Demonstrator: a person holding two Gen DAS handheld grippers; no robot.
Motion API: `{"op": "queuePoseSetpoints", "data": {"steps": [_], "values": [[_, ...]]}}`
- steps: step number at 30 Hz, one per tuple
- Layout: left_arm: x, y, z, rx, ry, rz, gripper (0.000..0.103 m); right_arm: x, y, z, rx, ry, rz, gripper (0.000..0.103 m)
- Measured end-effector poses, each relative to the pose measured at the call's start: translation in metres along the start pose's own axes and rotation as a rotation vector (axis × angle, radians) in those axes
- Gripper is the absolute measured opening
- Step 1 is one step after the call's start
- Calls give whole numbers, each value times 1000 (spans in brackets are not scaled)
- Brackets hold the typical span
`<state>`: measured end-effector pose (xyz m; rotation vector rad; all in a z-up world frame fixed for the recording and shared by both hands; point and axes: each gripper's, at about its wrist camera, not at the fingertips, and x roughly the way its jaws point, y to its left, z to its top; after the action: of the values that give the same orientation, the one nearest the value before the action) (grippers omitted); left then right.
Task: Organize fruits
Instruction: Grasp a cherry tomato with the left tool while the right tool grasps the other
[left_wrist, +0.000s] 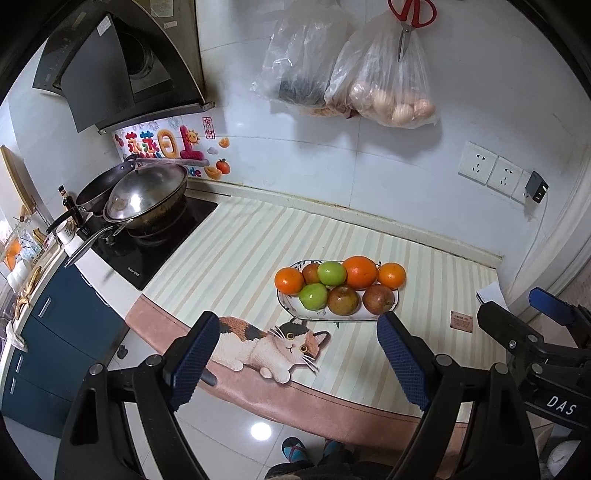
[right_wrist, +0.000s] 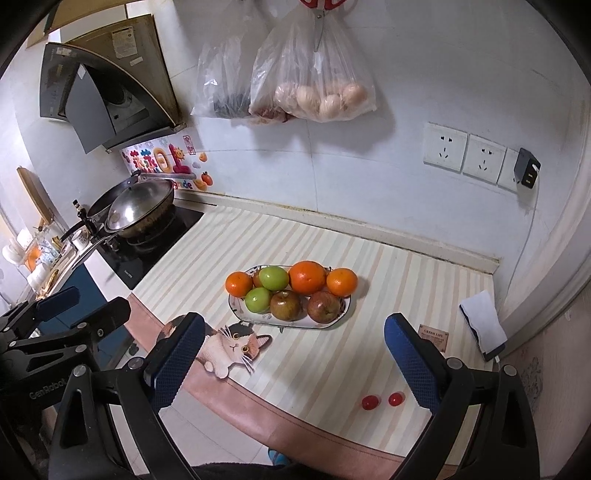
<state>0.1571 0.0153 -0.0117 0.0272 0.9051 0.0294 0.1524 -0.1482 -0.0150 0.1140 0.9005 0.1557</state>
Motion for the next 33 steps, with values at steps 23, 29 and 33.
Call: {"op": "queuePoseSetpoints", "data": {"steps": [23, 29, 33], "values": [[184, -123, -56, 234, 385, -25, 87, 158, -178, -126, 406, 348, -80, 89], [234, -167, -86, 317, 486, -17, 87, 212, -209, -161, 483, 432, -41, 59], [257, -182, -101, 346, 539, -11, 87, 242, -216, -176, 480, 481, -79, 50]]}}
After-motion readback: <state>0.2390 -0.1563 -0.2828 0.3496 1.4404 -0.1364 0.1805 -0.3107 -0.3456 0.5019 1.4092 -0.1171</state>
